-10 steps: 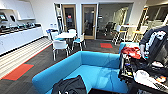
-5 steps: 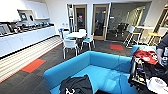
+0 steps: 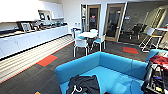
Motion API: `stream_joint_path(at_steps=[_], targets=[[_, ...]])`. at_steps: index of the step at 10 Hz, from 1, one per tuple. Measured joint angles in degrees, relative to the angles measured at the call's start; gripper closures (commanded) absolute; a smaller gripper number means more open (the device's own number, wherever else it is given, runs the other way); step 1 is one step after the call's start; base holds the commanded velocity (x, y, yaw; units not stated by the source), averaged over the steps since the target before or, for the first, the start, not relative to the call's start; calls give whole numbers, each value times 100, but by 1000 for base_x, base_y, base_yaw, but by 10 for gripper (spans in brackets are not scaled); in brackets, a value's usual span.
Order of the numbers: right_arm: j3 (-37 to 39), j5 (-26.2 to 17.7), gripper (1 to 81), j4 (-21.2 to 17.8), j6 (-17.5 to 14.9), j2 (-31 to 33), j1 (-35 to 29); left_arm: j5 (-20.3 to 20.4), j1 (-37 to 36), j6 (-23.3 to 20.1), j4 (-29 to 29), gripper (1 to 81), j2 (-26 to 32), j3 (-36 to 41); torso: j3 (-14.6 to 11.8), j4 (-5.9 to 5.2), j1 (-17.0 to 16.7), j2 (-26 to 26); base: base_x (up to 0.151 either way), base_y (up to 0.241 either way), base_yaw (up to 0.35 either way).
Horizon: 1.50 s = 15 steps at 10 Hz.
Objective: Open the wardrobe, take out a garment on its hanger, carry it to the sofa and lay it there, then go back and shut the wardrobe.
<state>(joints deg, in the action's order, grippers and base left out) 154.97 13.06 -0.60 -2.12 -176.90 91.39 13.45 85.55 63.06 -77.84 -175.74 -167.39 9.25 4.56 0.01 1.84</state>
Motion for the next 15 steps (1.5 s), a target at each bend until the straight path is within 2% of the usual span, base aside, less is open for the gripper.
stream_joint_path(at_steps=[4,6,8,15], targets=[[0,-9,10,0,1,-4,6,-22,6,0,0,10,-59,0,-37,0,0,0,0,0,331],[2,-18,10,-2,4,-6,37,-24,5,0,0,10,-59,0,-253,0,0,0,0,0,331],[5,-18,10,-9,12,-6,52,-24,22,0,0,10,-63,0,-312,0,-6,2,0,0,331],[27,-22,10,-20,9,-11,39,-107,22,0,0,10,-65,0,-311,0,-6,2,0,0,331]])
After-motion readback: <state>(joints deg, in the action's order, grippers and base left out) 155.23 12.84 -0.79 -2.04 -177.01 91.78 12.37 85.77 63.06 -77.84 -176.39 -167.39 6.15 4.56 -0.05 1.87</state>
